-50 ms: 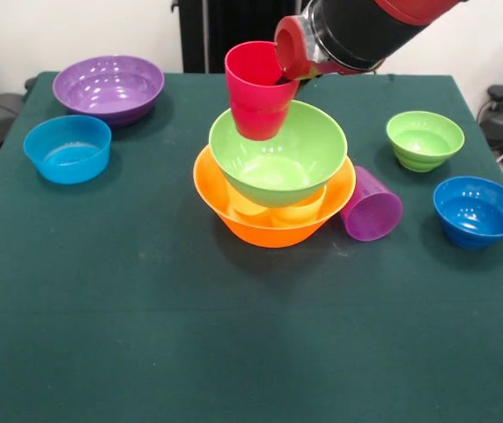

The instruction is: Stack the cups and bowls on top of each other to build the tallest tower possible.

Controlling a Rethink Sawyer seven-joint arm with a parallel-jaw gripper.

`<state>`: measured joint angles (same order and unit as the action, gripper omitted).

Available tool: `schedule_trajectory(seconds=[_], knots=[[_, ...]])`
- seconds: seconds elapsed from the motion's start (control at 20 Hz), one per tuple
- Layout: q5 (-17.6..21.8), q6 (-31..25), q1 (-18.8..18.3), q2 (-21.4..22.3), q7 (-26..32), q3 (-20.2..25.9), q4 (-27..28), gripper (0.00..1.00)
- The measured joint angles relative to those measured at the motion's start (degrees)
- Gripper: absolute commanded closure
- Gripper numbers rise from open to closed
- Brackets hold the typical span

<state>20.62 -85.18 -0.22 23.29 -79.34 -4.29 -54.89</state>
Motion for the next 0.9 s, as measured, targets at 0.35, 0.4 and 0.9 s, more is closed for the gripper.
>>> schedule_trajectory(seconds=[0.35, 0.4, 0.9], knots=[[-0.28, 0.00, 1.39, -0.27, -1.91, -0.37, 0.01, 1.00], [-0.42, 0.00, 1.54, -0.32, -2.17, -0.37, 0.01, 1.00], [-2.23, 0.01, 1.74, -1.39, -3.69, -0.47, 0.01, 1.00]])
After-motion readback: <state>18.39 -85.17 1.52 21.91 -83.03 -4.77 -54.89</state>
